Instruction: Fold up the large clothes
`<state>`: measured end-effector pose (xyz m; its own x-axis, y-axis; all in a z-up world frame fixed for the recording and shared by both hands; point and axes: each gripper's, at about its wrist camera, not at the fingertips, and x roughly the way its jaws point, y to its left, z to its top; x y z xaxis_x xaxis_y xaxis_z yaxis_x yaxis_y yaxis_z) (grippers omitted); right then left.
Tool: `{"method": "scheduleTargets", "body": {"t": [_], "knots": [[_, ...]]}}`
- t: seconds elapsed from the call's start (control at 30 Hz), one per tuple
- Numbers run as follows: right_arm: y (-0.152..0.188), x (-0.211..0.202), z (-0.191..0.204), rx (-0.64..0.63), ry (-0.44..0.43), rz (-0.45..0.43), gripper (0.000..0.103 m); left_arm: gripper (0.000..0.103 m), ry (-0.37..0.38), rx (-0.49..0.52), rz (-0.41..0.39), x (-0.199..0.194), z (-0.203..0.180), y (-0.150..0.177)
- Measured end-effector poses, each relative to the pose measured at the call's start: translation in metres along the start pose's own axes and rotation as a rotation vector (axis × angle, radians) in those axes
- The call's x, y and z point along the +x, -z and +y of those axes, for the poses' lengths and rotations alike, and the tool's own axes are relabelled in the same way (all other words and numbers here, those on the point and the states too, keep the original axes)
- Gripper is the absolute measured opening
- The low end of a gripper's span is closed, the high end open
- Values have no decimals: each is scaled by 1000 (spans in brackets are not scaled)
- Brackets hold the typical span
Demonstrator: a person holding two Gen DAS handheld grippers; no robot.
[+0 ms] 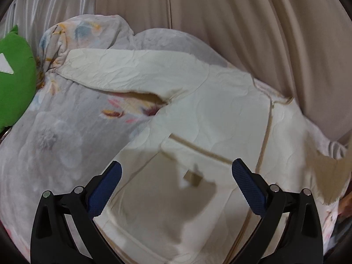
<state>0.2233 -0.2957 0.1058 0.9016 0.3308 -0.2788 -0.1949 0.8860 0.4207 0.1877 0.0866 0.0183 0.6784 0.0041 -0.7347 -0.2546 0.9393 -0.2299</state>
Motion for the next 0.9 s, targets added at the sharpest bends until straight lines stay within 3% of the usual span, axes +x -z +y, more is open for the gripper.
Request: {"method": "scheduleTargets", "body": {"t": [0.03, 0.07, 0.1, 0.17, 0.23, 0.37, 0.47, 0.6, 0.7, 0.73, 0.77, 0.8, 0.83, 0.87, 0.9], "knots": [[13, 24, 20, -28, -23, 48, 30, 98, 18, -7, -2, 2, 0, -5], [33, 56, 40, -51, -48, 123, 54, 98, 41, -10, 3, 6, -1, -10], [55, 80, 54, -60, -50, 180, 61, 98, 59, -12, 11, 10, -1, -13], [91, 104, 68, -49, -29, 265, 62, 98, 99, -19, 34, 22, -2, -18], [115, 101, 67, 1, -25, 293, 62, 98, 147, -38, 82, 41, -3, -21], [141, 59, 32, 131, 33, 265, 62, 98, 271, -166, 230, 94, -9, -15], [156, 13, -15, 256, 153, 239, 64, 98, 350, -269, 313, 125, -23, -4], [156, -32, -67, 376, 273, 180, 64, 98, 404, -247, 337, 146, -60, 9], [156, -41, -94, 440, 322, 155, 64, 96, 433, -216, 318, 151, -81, 13], [157, -40, -103, 470, 324, 149, 64, 86, 447, -209, 312, 151, -86, 13], [156, -43, -114, 498, 330, 144, 64, 70, 465, -200, 313, 152, -90, 11], [155, -41, -121, 524, 331, 138, 64, 62, 472, -181, 318, 155, -94, 10], [155, -36, -130, 553, 321, 132, 64, 41, 483, -156, 307, 156, -98, 6], [155, -32, -136, 571, 325, 133, 57, 17, 493, -138, 290, 155, -99, 2], [150, -24, -137, 575, 315, 135, 46, 8, 493, -107, 261, 153, -100, -5]]}}
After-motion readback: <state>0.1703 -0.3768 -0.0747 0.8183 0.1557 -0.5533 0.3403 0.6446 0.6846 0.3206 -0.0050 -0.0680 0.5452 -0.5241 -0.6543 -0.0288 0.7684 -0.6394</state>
